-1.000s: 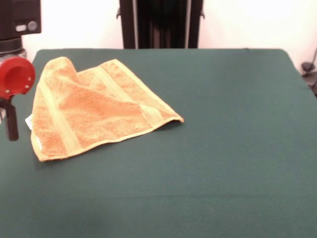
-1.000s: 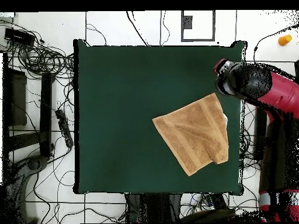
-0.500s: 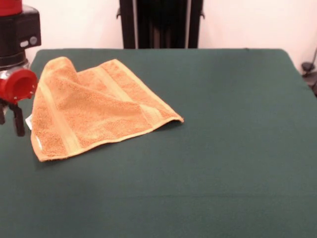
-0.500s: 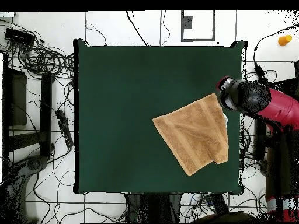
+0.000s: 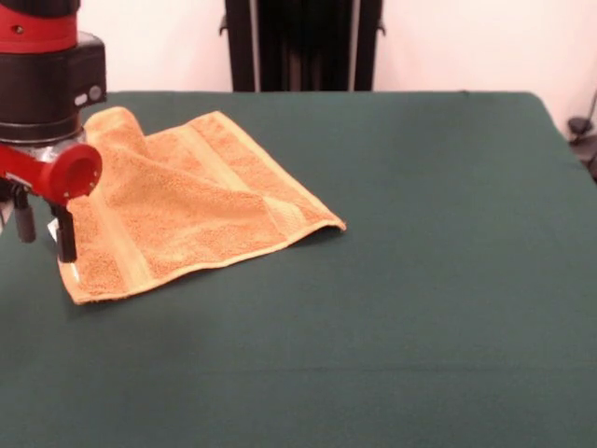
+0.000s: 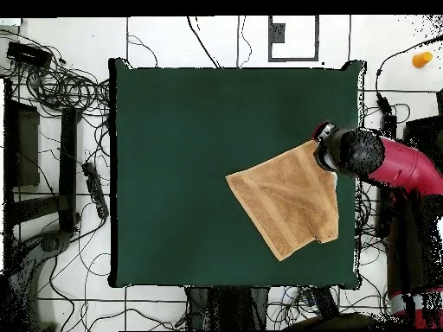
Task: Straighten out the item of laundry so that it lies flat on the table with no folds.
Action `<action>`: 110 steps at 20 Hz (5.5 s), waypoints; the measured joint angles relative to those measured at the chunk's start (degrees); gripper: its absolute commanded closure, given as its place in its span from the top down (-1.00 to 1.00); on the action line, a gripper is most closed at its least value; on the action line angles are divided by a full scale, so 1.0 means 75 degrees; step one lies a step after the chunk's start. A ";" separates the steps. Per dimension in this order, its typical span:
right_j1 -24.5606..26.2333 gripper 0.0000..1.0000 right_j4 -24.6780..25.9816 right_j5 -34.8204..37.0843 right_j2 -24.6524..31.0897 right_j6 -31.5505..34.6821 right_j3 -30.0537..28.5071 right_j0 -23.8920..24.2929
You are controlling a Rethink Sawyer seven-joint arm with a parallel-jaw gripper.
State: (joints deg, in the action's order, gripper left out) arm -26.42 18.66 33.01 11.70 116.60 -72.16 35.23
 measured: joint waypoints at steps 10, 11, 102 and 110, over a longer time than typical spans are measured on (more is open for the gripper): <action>0.0601 1.00 0.0089 -0.0585 0.0382 0.0000 -0.0017 0.0069; 0.0655 1.00 0.0090 -0.0597 0.0405 0.0000 -0.0014 0.0075; 0.0042 1.00 0.1107 -0.0350 0.1475 0.0000 -0.0014 0.0522; -0.0648 1.00 0.1110 -0.0336 0.1474 0.0000 -0.0463 0.0700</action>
State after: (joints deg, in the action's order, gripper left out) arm -31.28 26.99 30.49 22.75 116.60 -75.63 40.48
